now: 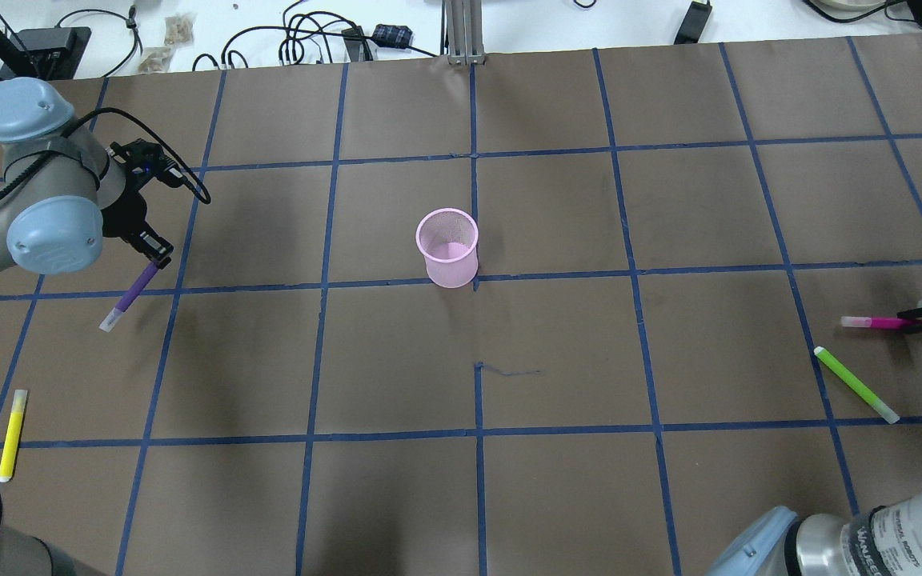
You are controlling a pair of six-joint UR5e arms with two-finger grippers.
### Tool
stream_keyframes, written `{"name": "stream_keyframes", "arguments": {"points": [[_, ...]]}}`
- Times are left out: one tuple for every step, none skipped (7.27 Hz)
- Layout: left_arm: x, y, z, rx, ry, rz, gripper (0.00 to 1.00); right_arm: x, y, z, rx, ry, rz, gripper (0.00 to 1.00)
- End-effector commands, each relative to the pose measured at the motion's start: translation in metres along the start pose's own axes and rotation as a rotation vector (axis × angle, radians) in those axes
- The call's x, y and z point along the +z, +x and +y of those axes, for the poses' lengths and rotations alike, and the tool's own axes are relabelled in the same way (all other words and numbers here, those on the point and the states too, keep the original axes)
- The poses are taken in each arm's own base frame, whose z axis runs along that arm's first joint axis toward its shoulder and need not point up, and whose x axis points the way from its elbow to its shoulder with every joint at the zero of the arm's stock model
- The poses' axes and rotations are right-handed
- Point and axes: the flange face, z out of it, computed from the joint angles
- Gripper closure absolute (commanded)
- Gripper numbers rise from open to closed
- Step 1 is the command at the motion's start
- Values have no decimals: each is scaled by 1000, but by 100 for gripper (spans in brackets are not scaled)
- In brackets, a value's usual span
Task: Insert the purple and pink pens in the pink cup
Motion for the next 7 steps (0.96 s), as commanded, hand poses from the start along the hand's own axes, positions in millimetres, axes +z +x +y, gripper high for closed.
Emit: {"name": "stream_keyframes", "arguments": {"points": [[-10, 2, -2, -2, 25, 24, 96, -38, 3, -42, 22, -64, 47, 95], [-10, 3, -2, -2, 29, 27, 96, -55, 8, -83, -22, -102, 60, 96], [-10, 3, -3, 0, 29, 27, 96, -66, 16, -135, -39, -147, 70, 96], [-11, 3, -2, -5, 30, 26, 96, -74, 21, -197, -60, -200, 87, 96], [-13, 3, -3, -4, 34, 23, 96, -72, 24, -264, -94, -243, 96, 96], [-13, 4, -3, -4, 40, 27, 96, -59, 23, -329, -148, -296, 79, 96], [-15, 5, -4, -4, 56, 34, 96, -35, 20, -395, -139, -313, 76, 95]]}}
